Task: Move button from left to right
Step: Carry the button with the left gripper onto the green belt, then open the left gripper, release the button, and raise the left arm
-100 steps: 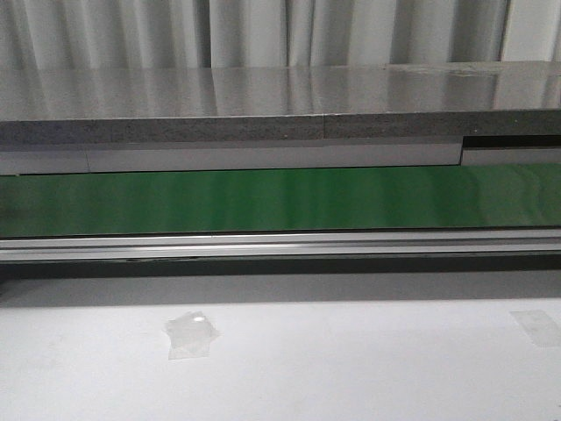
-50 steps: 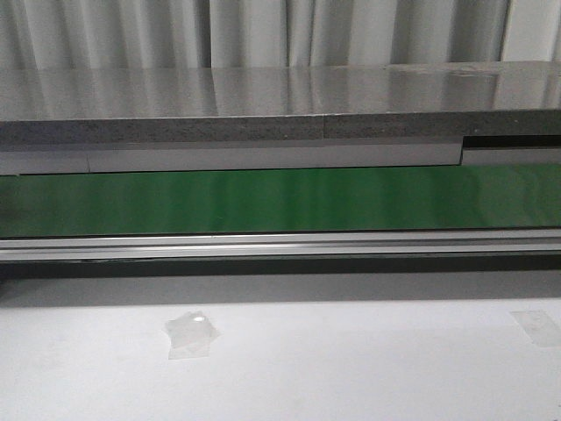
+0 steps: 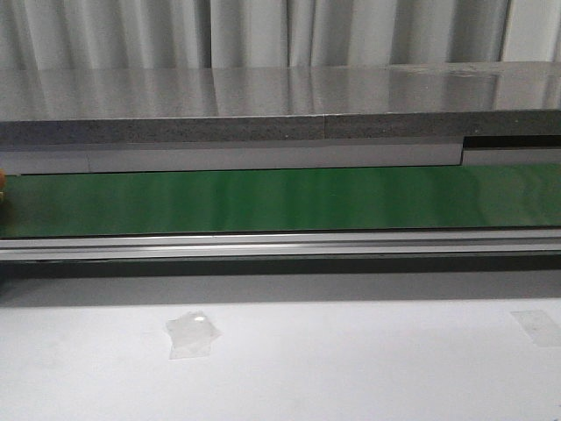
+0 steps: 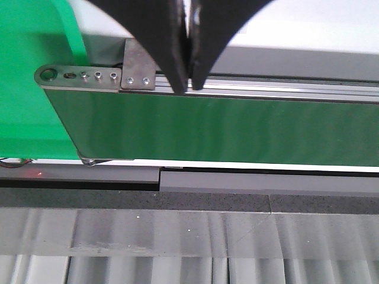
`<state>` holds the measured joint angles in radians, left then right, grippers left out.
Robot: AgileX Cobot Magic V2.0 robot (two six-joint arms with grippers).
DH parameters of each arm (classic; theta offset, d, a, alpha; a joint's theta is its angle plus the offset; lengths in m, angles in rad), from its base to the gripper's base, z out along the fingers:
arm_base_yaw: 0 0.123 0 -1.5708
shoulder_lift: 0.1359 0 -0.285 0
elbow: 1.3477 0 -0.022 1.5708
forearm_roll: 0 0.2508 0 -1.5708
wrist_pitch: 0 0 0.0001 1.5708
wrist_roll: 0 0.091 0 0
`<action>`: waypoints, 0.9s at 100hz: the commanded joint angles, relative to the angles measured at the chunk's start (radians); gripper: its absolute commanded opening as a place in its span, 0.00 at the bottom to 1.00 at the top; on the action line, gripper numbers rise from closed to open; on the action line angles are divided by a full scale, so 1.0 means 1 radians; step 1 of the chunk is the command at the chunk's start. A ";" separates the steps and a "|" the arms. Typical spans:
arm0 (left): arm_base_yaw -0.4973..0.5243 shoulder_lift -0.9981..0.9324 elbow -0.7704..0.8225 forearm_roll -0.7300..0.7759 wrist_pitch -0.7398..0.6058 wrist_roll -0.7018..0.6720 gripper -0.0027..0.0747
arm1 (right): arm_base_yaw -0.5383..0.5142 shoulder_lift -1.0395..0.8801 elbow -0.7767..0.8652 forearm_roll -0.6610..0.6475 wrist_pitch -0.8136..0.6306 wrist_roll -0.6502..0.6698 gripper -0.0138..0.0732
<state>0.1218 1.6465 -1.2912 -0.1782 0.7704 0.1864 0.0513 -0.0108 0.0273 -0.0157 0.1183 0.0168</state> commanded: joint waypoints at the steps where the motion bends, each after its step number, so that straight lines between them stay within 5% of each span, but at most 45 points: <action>1: -0.006 -0.097 -0.021 -0.059 -0.028 0.030 0.67 | 0.004 -0.014 -0.015 -0.005 -0.084 -0.006 0.08; 29: -0.006 -0.276 0.061 -0.082 -0.122 0.052 0.67 | 0.004 -0.014 -0.015 -0.005 -0.084 -0.006 0.08; 52: -0.032 -0.527 0.309 -0.096 -0.373 0.076 0.67 | 0.004 -0.014 -0.015 -0.005 -0.084 -0.006 0.08; 90: -0.223 -0.948 0.741 -0.096 -0.738 0.076 0.67 | 0.004 -0.014 -0.015 -0.005 -0.084 -0.006 0.08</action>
<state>-0.0596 0.7837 -0.6032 -0.2586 0.1823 0.2600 0.0513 -0.0108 0.0273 -0.0157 0.1183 0.0168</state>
